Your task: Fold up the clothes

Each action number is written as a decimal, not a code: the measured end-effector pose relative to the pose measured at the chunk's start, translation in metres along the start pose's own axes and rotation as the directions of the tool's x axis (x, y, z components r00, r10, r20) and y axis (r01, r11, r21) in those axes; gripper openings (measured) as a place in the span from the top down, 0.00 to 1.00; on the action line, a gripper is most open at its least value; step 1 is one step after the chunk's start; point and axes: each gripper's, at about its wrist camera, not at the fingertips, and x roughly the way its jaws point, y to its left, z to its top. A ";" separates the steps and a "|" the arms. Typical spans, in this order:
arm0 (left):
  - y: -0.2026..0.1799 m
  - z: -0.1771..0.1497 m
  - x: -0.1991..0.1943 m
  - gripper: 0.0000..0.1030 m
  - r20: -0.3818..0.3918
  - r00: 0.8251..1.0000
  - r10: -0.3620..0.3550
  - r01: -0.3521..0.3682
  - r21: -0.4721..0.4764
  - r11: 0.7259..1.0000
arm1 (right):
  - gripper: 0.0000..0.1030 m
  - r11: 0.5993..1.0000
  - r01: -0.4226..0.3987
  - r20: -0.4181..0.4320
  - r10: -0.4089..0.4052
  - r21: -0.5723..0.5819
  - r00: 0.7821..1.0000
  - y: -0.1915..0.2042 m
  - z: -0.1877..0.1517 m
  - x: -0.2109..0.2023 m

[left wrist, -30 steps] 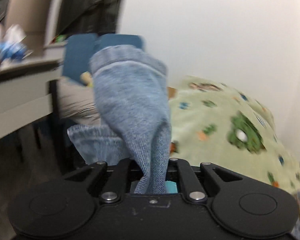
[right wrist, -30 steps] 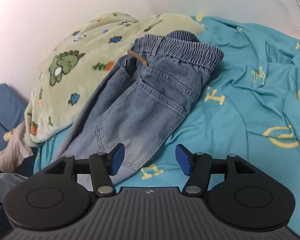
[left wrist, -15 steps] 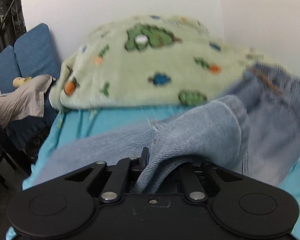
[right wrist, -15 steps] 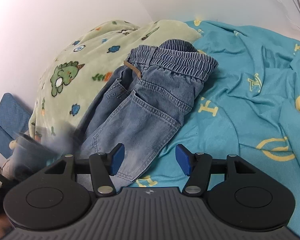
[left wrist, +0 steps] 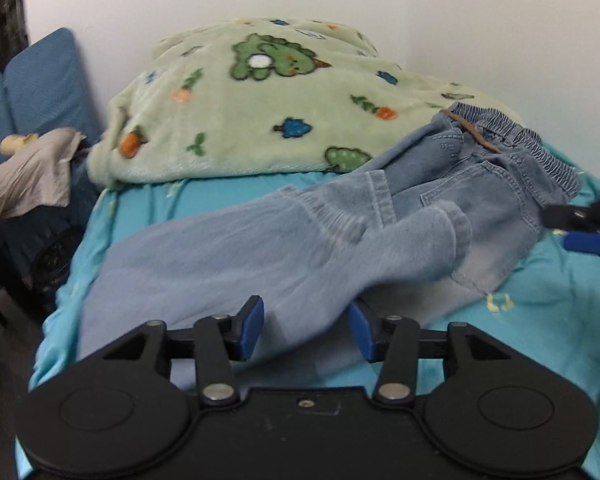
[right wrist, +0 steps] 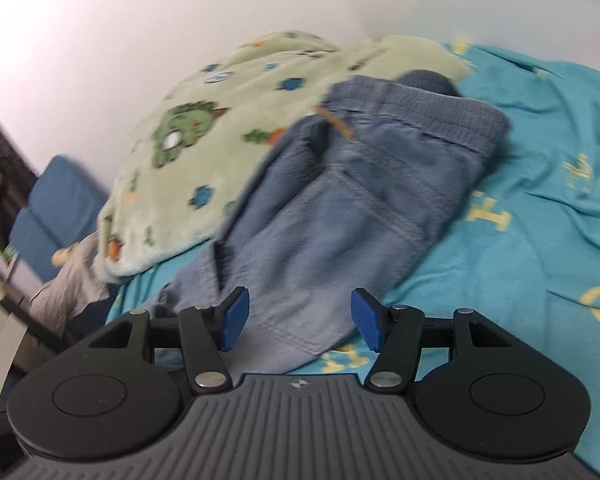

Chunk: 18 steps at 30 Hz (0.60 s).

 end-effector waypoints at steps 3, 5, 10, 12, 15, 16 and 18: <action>0.021 -0.015 -0.027 0.53 0.008 1.000 0.026 -0.025 -0.094 0.995 | 0.41 0.992 -0.061 0.036 0.066 -0.114 0.997 0.017 -0.010 0.004; 0.035 -0.026 -0.043 0.52 0.041 0.998 0.054 -0.047 -0.167 0.985 | 0.41 0.978 -0.098 0.044 0.108 -0.187 0.993 0.029 -0.018 0.009; 0.064 -0.042 -0.046 0.47 0.031 0.995 0.094 -0.080 -0.306 0.949 | 0.46 0.924 -0.152 0.084 0.192 -0.350 0.978 0.072 -0.023 0.020; 0.070 -0.041 -0.041 0.47 0.014 0.995 0.097 -0.088 -0.318 0.944 | 0.46 0.908 -0.153 0.092 0.203 -0.390 0.975 0.084 -0.023 0.026; 0.075 -0.039 -0.035 0.47 0.012 0.996 0.088 -0.079 -0.329 0.941 | 0.50 0.903 -0.132 0.004 0.147 -0.409 0.989 0.087 -0.031 0.050; 0.074 -0.038 -0.033 0.47 0.013 0.997 0.081 -0.073 -0.319 0.945 | 0.53 0.907 -0.122 -0.053 0.110 -0.402 0.992 0.083 -0.036 0.060; 0.073 -0.037 -0.030 0.47 0.014 0.998 0.068 -0.061 -0.299 0.952 | 0.57 0.911 -0.107 -0.159 0.046 -0.399 0.986 0.076 -0.046 0.079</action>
